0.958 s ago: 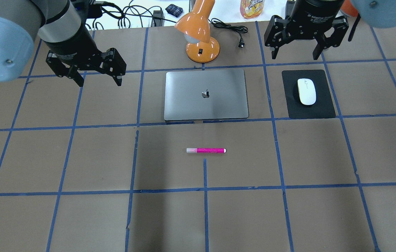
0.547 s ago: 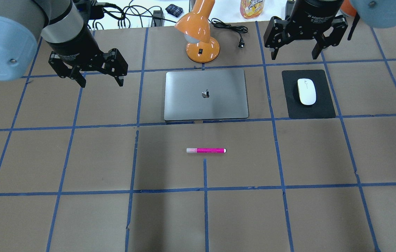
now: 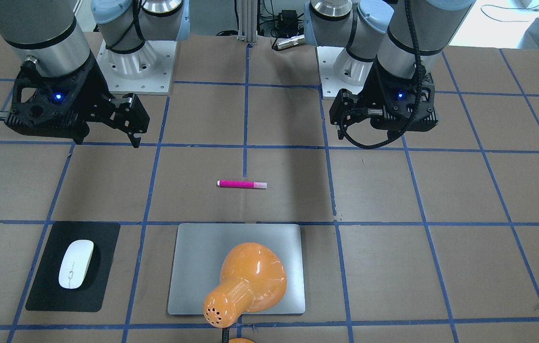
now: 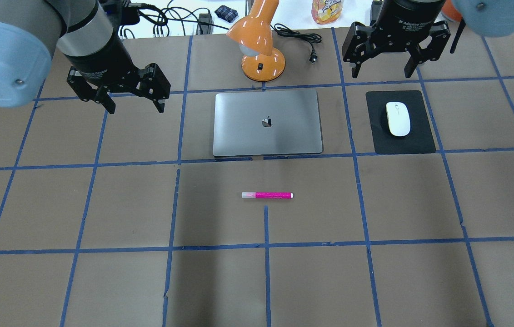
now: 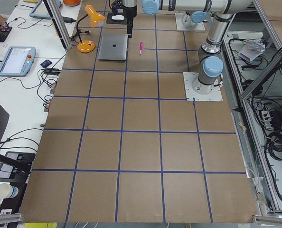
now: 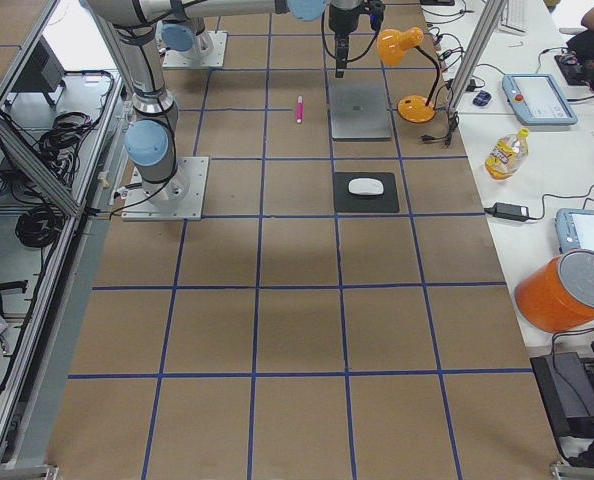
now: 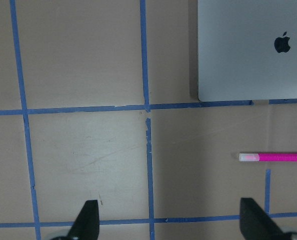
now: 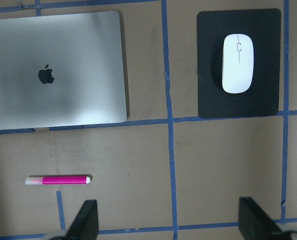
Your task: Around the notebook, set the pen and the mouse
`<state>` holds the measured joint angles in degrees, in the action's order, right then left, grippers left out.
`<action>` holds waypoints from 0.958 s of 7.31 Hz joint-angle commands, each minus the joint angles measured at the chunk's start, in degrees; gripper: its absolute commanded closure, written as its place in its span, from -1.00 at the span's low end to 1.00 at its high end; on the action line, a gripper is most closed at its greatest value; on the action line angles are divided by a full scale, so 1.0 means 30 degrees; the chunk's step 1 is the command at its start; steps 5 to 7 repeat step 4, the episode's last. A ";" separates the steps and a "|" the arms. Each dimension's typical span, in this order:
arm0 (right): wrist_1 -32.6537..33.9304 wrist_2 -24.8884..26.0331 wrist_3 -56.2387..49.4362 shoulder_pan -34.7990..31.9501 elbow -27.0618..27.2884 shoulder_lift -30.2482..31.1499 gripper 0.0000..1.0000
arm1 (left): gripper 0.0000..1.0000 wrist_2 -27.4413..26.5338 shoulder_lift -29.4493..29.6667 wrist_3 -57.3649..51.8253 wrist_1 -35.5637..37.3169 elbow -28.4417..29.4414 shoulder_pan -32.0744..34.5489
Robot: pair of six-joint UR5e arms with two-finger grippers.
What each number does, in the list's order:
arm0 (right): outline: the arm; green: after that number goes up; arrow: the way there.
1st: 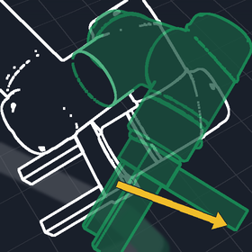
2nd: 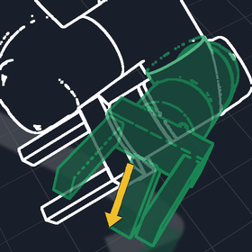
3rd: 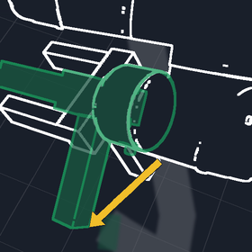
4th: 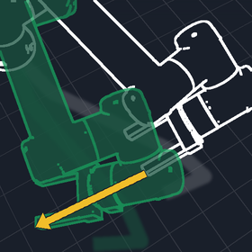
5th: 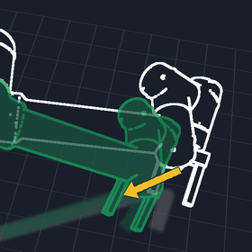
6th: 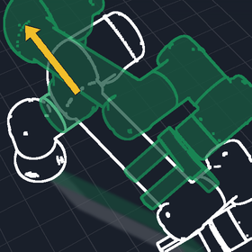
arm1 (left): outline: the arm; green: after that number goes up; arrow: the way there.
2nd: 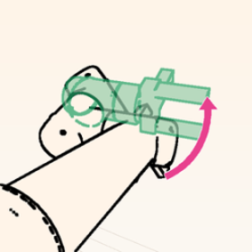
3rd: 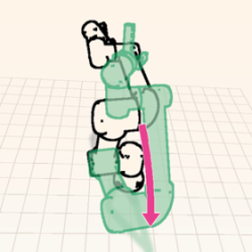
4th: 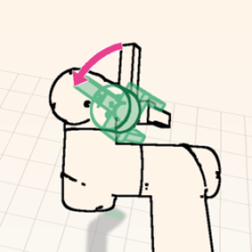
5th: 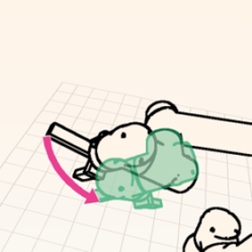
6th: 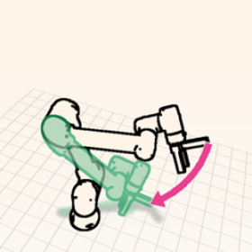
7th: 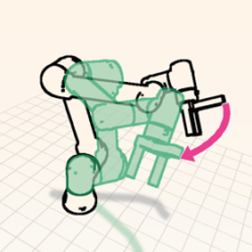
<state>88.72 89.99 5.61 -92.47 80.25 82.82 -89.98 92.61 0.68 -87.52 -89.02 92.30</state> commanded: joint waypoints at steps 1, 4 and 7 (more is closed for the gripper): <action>0.0016 -0.0024 0.0034 0.0002 0.0028 -0.0039 -1.00 | -1.00 0.0052 0.0007 0.0008 -0.0007 -0.0004 -0.0005; 0.0075 -0.0054 0.0034 0.0002 0.0028 -0.0068 -1.00 | -1.00 -0.0152 -0.0080 0.0008 0.0022 0.0025 -0.0034; 0.0075 -0.0054 0.0034 0.0002 0.0028 -0.0068 -1.00 | -1.00 -0.0152 -0.0080 0.0008 0.0022 0.0025 -0.0034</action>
